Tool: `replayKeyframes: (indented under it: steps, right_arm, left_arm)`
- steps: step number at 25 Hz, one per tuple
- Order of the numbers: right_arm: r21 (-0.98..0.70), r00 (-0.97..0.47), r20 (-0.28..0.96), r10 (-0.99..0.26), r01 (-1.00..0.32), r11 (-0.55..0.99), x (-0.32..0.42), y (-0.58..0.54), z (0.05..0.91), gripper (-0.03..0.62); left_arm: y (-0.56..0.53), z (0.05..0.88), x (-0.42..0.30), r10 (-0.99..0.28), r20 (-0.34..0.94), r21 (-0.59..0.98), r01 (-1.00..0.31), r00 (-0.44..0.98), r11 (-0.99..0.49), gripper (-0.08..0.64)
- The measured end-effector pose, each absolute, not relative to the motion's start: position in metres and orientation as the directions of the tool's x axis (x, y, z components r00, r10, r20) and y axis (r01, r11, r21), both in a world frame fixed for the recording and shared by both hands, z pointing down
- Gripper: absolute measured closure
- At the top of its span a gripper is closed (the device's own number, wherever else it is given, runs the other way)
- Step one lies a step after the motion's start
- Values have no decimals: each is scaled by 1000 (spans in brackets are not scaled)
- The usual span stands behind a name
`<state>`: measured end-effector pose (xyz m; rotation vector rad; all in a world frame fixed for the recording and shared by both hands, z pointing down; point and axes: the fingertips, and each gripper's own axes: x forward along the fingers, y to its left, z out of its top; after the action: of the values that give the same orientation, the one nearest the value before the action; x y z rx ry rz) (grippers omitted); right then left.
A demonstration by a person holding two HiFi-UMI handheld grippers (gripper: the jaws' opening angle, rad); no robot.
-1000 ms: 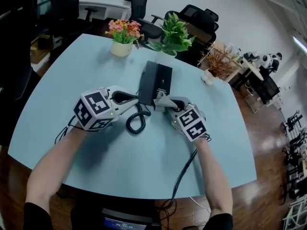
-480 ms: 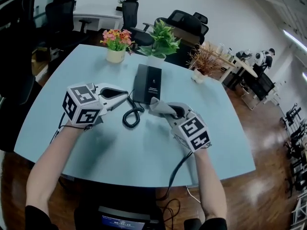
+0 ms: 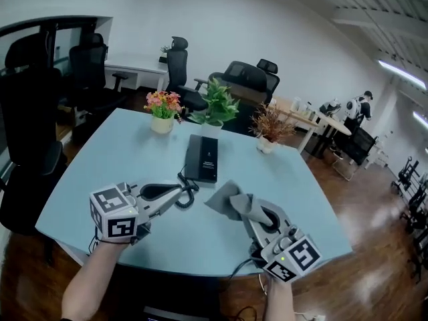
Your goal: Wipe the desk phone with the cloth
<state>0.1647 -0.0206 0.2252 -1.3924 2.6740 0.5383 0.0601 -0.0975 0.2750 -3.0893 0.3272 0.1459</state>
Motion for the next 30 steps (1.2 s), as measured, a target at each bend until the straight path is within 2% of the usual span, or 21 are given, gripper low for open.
replayKeyframes:
  steps: [10, 14, 23, 30]
  right_arm:
    - [255, -594, -359, -720, -804, 537, 155, 93, 194, 598]
    - [241, -632, -365, -684, -773, 586, 148, 131, 194, 598]
    - [203, -643, -379, -666, -760, 618, 156, 204, 193, 598]
    - [205, -638, -393, -663, -763, 613, 134, 267, 191, 598]
  left_arm:
    - [11, 241, 7, -262, -240, -11, -272, 935, -962, 565]
    - [55, 233, -11, -293, -269, -9, -307, 918, -952, 565]
    - [151, 231, -14, -294, -269, -27, -312, 917, -950, 565]
    - [203, 246, -37, -311, -263, 10, -320, 913, -947, 565]
